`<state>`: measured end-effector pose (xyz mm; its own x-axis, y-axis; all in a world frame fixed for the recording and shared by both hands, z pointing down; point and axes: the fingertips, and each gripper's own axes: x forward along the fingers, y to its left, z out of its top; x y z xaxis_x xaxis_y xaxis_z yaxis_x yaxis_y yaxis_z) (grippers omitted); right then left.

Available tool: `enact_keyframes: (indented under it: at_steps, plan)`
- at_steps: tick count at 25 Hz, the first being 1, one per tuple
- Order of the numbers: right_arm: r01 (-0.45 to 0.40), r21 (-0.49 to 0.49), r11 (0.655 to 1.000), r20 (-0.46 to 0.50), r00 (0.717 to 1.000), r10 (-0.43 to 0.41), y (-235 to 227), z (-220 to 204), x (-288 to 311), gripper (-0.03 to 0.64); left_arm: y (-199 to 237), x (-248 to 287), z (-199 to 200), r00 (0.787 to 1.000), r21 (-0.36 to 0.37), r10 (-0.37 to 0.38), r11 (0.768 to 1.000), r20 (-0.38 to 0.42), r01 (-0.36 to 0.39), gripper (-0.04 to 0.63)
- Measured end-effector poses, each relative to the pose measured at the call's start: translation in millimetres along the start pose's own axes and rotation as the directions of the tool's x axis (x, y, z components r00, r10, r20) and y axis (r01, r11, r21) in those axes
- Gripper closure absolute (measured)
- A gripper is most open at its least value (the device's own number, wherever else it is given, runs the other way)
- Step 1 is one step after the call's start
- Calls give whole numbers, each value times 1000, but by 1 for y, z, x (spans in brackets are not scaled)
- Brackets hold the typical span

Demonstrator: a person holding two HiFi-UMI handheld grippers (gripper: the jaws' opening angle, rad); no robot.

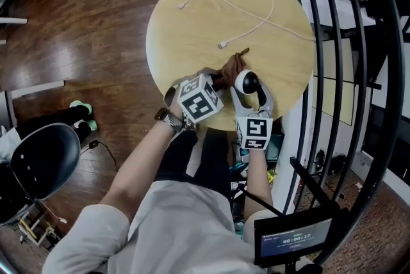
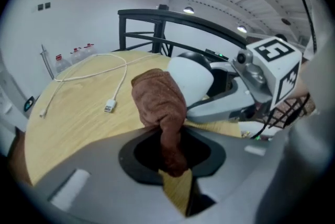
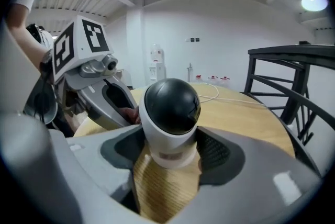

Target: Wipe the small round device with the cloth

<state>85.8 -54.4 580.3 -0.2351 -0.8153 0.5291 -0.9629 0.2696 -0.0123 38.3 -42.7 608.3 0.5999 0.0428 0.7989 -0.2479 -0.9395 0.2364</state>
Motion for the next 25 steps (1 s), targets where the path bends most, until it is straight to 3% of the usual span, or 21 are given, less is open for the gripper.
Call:
enact_keyframes:
  at_steps: [3,7,10,12,15,18,20,23,25]
  plan:
    - [111,64,992,1,994,-111,-1,1,6,304,10,-16,1,999,-50,40,998,-3,-40,503]
    - [280,150,948,-69,960,-272,-2,0,13,305,17,-38,13,998,-90,63,994,25,-60,503]
    - [294,179,939,-112,954,-277,1,1,10,305,14,-49,22,996,-78,70,995,49,-66,503]
    - [224,110,968,-82,973,-216,7,8,2,304,11,-56,31,994,-65,73,996,82,-67,503]
    - [94,-124,988,-2,995,-95,10,18,-9,302,7,-71,48,985,-17,97,995,145,-95,503]
    - [-84,-284,955,-20,996,82,5,6,-3,293,-4,-85,71,965,74,114,988,236,-135,503]
    - [-206,-356,911,-66,979,195,3,1,2,290,-16,-87,83,957,163,105,975,272,-154,503]
    - [-347,-398,849,-122,938,326,5,2,8,290,-24,-73,83,967,249,119,953,224,-174,503]
    - [-394,-375,839,-119,918,378,4,3,12,291,-22,-57,75,976,269,138,946,170,-181,503]
